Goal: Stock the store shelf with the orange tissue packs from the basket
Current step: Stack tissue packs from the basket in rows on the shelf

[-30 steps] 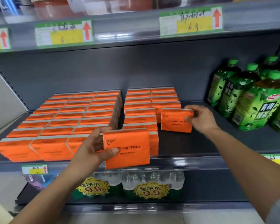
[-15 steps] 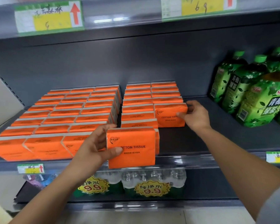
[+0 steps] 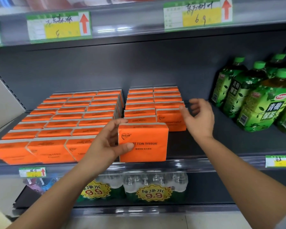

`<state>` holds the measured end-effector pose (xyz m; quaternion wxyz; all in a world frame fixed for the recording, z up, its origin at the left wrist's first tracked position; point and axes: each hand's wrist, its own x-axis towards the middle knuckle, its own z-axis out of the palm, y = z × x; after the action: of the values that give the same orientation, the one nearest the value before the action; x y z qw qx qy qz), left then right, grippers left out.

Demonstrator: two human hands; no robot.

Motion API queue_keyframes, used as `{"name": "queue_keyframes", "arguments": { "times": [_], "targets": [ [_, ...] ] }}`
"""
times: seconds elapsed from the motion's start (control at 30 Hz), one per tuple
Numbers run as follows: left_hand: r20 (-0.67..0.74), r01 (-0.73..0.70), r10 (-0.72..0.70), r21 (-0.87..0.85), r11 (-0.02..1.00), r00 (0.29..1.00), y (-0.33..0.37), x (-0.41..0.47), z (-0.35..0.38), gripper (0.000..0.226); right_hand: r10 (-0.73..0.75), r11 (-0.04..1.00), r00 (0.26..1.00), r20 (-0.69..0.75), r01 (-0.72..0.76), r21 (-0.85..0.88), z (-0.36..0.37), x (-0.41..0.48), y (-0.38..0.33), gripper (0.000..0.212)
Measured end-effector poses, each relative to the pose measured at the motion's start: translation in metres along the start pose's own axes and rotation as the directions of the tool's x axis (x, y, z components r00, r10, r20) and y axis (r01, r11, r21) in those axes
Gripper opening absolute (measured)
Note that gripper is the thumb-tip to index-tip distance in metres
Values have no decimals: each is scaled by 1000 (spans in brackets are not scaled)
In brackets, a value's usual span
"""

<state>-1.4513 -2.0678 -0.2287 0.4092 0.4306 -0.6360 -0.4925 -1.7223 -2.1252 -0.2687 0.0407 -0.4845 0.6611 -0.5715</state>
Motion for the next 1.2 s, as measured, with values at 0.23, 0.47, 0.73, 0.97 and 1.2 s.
{"name": "queue_keyframes", "arguments": {
  "times": [0.23,0.47,0.73,0.97,1.2],
  "targets": [
    [12,-105,105,19,994,994,12,22,25,50,-137,860,707,694,-263,437,-45,-18,-58,29],
    [36,-169,165,221,961,986,15,31,44,64,-92,878,782,617,-228,421,-71,-6,-47,33],
    [264,-225,-126,939,262,956,-12,46,27,84,133,940,892,432,-251,230,-72,12,3,27],
    [302,-288,-88,948,137,949,-11,47,20,72,159,964,870,467,-239,118,-36,7,30,29],
    [307,-293,-62,941,167,950,-13,47,20,72,157,976,903,400,-205,79,-21,6,34,42]
  ]
}}
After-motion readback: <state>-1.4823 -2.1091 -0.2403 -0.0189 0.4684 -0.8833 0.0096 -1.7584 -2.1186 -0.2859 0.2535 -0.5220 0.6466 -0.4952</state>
